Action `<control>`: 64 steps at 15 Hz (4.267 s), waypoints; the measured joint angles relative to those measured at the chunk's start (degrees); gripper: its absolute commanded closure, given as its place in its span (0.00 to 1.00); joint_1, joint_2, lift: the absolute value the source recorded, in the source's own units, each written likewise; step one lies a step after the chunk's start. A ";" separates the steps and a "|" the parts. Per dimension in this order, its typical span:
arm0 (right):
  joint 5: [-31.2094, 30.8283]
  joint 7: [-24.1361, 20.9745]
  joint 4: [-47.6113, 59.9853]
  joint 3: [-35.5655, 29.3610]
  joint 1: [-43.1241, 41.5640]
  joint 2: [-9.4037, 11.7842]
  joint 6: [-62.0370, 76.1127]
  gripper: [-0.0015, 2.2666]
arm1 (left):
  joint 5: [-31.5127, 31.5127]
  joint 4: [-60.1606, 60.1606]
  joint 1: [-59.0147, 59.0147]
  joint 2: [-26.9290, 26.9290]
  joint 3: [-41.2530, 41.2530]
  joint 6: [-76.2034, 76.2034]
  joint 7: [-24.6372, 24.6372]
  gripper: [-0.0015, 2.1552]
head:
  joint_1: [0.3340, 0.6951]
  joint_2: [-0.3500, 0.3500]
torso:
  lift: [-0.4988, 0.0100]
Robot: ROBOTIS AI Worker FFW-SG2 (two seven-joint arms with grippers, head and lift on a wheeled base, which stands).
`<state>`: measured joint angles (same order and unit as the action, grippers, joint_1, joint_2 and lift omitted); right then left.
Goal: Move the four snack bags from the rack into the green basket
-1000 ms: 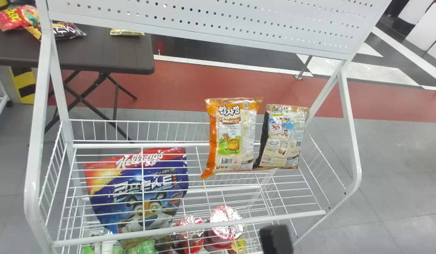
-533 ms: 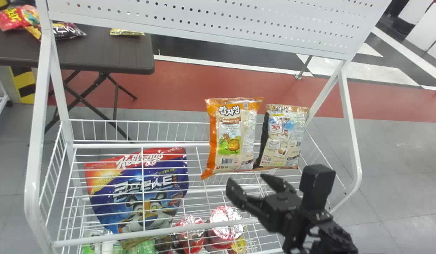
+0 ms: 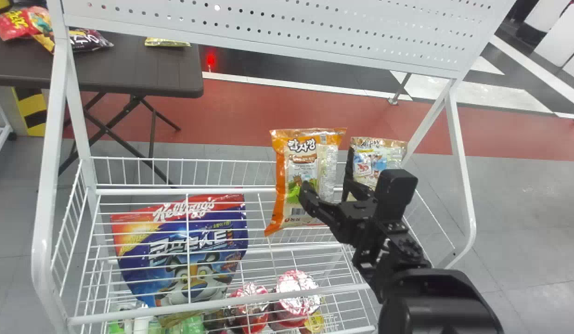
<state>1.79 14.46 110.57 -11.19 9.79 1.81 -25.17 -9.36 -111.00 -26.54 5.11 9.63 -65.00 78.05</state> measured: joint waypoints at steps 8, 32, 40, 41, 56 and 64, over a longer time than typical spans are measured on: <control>-2.95 2.38 -5.90 3.54 -5.00 0.21 -0.56 0.95 | -0.21 0.17 0.27 0.08 -0.54 0.00 0.08 0.69 | 1.00 0.00 | 0.98; 16.11 14.53 37.09 -10.30 30.11 -0.65 -39.20 0.99 | -0.31 0.49 0.59 -0.44 -0.65 0.18 -0.18 0.69 | 1.00 0.00 | 0.98; 16.92 22.00 37.08 -11.92 33.84 -0.99 -61.99 0.99 | -0.17 0.65 0.64 -0.62 -0.36 0.17 -0.44 0.69 | 1.00 0.00 | 0.98; 17.00 22.05 36.04 -10.68 33.99 -0.92 -61.92 0.99 | -0.11 0.72 0.73 -0.68 -0.17 0.18 -0.51 0.69 | 1.00 0.00 | 0.98; 8.50 15.65 27.13 9.77 32.48 3.23 -52.64 0.99 | 0.04 0.37 0.22 -0.68 0.21 0.93 -0.36 0.69 | 1.00 0.00 | 0.98; 8.68 13.22 21.68 17.17 29.41 4.71 -45.90 0.99 | 0.18 0.00 -0.19 -0.56 0.37 0.87 -0.37 0.69 | 1.00 0.00 | 0.98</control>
<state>10.47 27.68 132.25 5.98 39.20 6.52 -71.07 -9.18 -111.00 -26.73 4.55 10.00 -64.13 77.68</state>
